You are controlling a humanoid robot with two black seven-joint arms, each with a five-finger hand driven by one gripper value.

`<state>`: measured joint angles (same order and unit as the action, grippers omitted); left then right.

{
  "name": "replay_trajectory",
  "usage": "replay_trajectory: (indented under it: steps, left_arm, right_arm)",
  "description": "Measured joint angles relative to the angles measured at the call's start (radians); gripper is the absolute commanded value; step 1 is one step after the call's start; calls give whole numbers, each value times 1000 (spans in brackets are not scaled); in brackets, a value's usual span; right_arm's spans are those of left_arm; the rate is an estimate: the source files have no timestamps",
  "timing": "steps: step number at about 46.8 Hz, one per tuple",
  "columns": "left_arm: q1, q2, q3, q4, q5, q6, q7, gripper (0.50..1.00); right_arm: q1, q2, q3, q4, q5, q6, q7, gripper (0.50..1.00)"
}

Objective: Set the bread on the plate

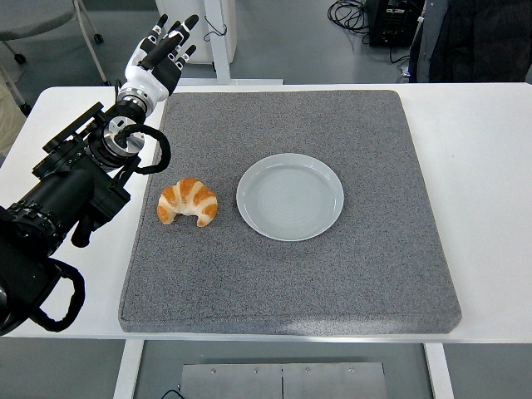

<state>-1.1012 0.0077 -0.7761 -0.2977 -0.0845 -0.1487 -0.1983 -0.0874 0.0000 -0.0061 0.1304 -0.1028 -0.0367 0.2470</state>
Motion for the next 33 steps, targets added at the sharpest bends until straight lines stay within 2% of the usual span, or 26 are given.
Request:
replay_trajectory:
  steps: [33]
  left_arm:
    - [-17,2,6,-2,1,21,4,1000]
  right_arm:
    - [0,0,0,0,0,0,0,1000]
